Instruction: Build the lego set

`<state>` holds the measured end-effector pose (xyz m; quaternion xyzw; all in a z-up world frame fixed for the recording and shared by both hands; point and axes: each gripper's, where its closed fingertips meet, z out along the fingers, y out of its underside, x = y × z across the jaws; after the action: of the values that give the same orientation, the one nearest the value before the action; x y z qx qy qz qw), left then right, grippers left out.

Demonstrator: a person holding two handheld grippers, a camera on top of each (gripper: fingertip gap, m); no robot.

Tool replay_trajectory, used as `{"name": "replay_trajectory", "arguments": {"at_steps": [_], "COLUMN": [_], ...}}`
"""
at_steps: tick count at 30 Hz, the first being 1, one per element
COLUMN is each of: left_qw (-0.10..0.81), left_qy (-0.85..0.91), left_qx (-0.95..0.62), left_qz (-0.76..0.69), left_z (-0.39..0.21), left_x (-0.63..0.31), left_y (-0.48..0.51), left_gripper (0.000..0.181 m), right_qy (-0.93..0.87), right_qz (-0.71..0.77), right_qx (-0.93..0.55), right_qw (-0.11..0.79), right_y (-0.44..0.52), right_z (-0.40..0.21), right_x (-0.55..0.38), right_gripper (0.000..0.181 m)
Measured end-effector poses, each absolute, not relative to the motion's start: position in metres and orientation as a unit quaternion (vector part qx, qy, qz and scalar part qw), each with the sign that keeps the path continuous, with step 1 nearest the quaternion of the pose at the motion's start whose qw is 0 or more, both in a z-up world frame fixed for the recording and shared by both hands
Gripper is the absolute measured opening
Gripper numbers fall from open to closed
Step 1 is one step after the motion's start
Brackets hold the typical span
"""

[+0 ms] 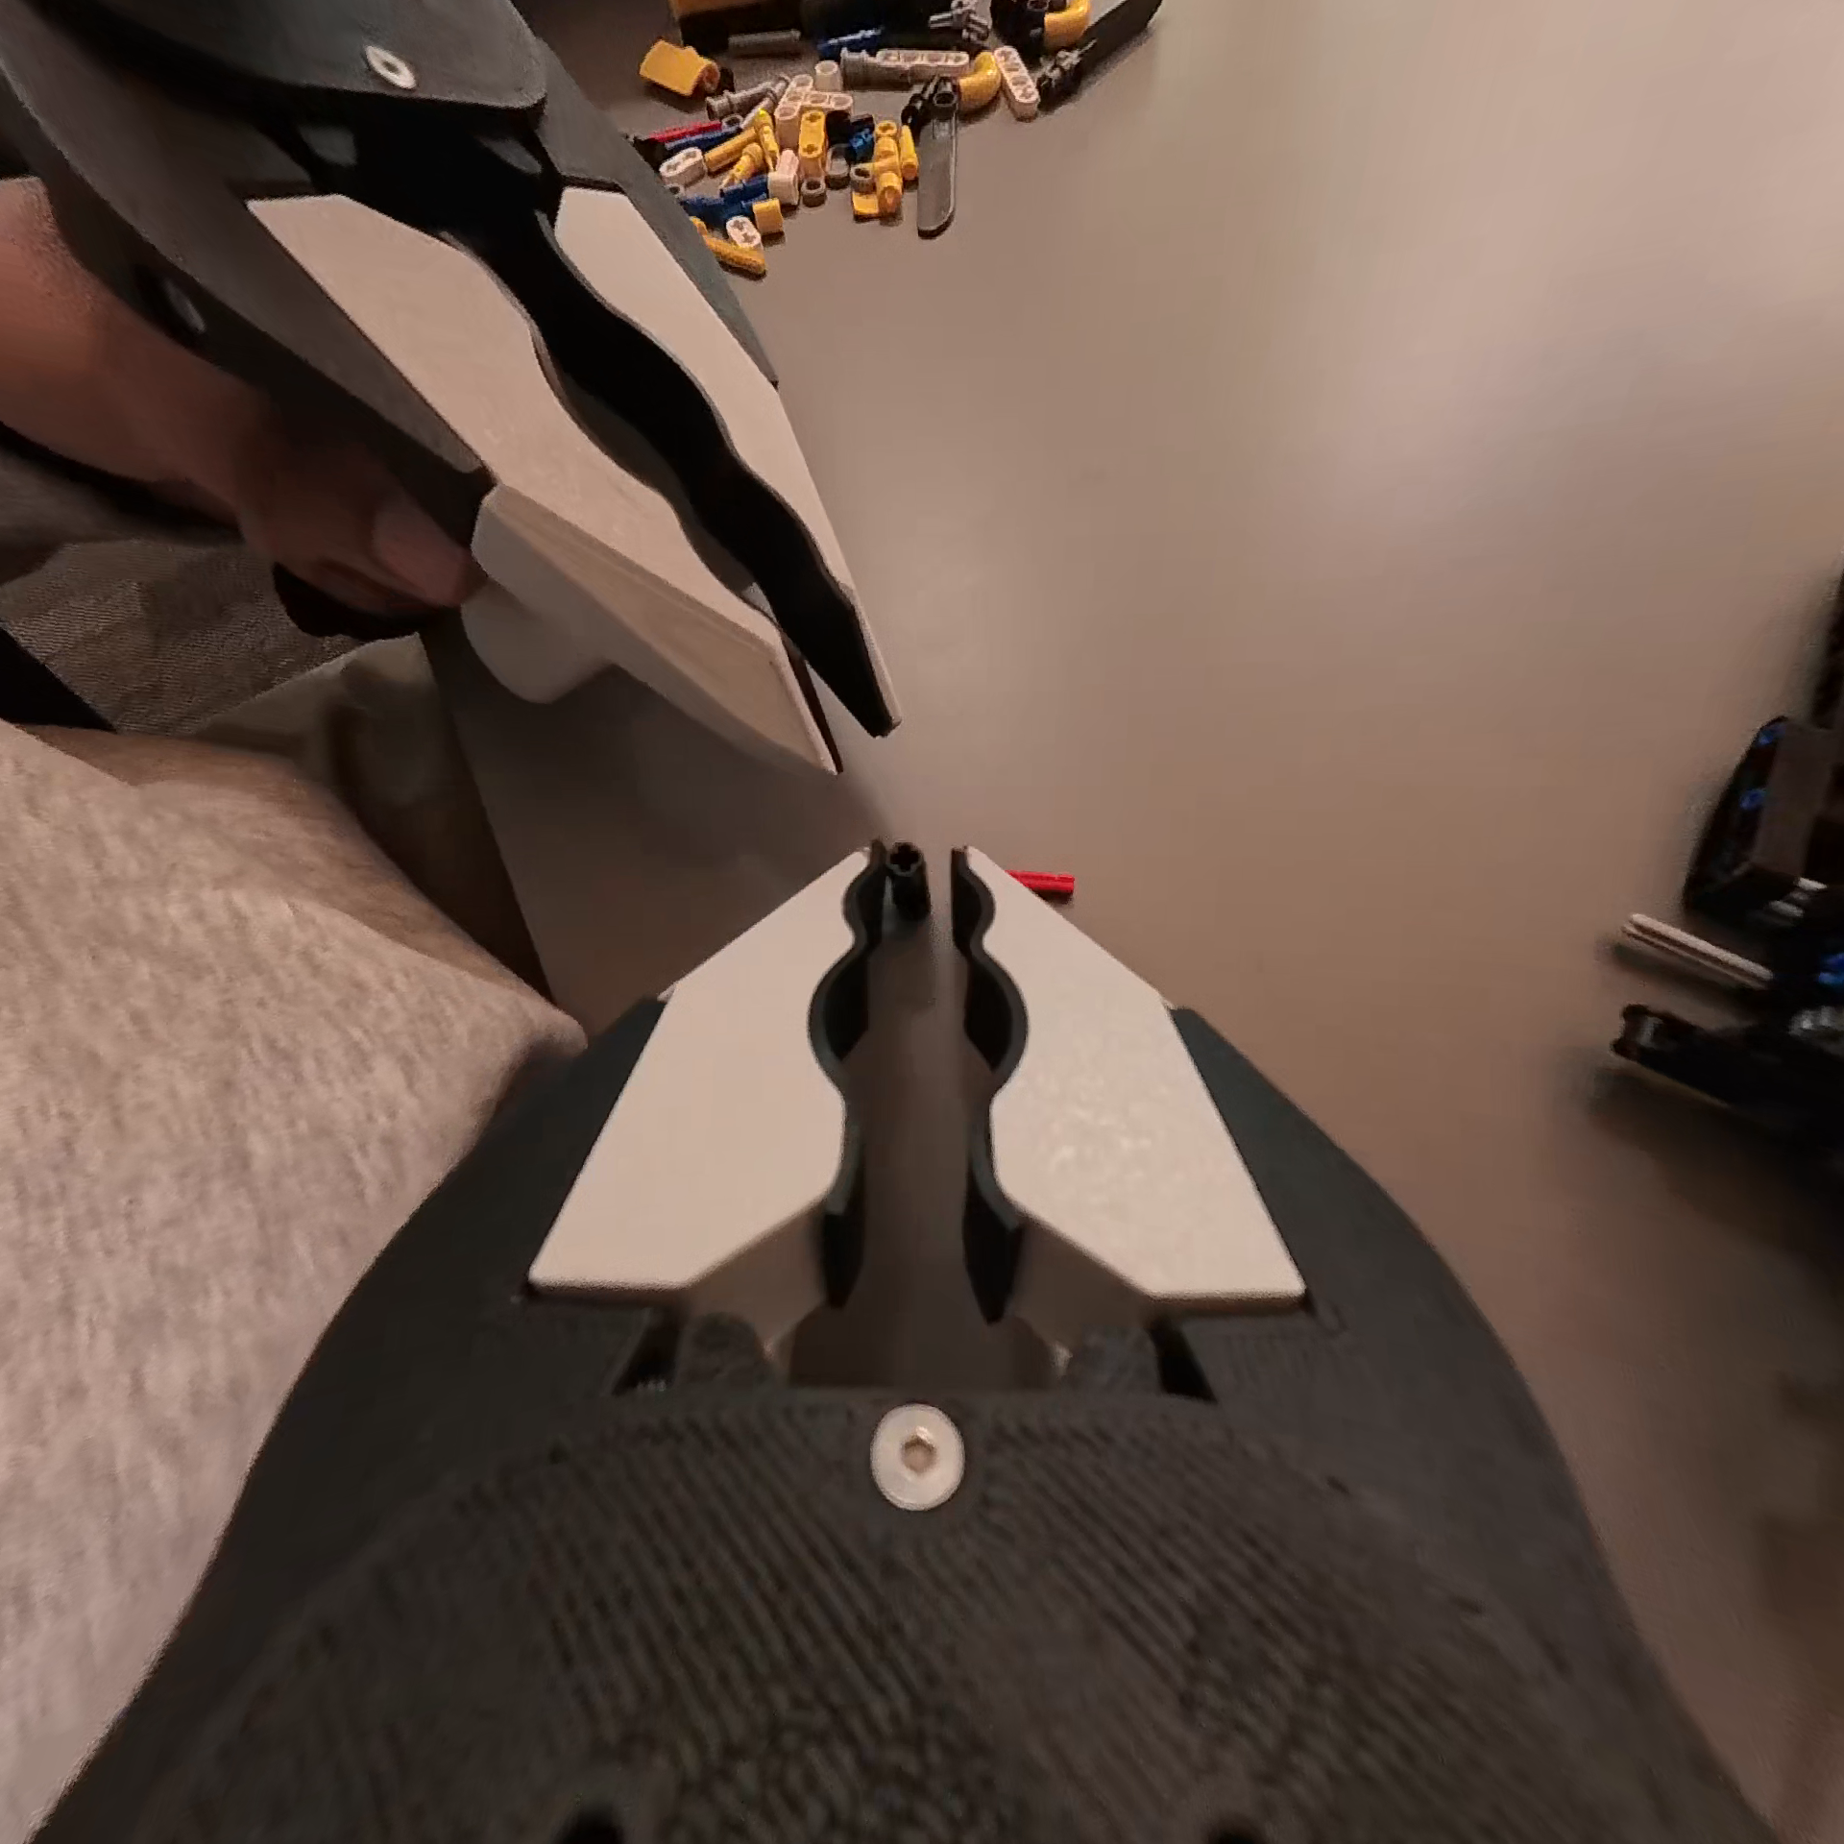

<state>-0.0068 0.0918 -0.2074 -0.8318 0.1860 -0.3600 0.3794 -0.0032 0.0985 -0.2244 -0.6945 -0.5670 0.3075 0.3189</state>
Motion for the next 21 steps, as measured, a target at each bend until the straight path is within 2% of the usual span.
{"name": "replay_trajectory", "arguments": {"at_steps": [6, 10, 16, 21], "left_qw": [0.375, 0.374, 0.377, 0.380], "left_qy": [0.177, 0.180, 0.190, 0.180], "left_qx": [-0.831, -0.830, -0.830, -0.822], "left_qz": [-0.371, -0.373, -0.365, -0.385], "left_z": [-0.207, -0.207, -0.208, -0.203], "left_x": [-0.006, -0.003, 0.002, 0.001], "left_y": [0.093, 0.093, 0.092, 0.093], "left_gripper": [0.007, 0.007, 0.008, 0.010], "right_qy": [-0.556, -0.526, -0.626, -0.670], "right_qz": [0.342, 0.366, 0.216, 0.252], "right_qx": [-0.680, -0.688, -0.671, -0.638], "right_qw": [0.334, 0.340, 0.333, 0.283], "right_y": [0.102, 0.122, 0.141, 0.125], "right_z": [-0.207, -0.195, -0.227, -0.231], "right_x": [0.004, 0.016, 0.020, 0.003], "right_gripper": [0.024, 0.017, 0.012, 0.024]}}
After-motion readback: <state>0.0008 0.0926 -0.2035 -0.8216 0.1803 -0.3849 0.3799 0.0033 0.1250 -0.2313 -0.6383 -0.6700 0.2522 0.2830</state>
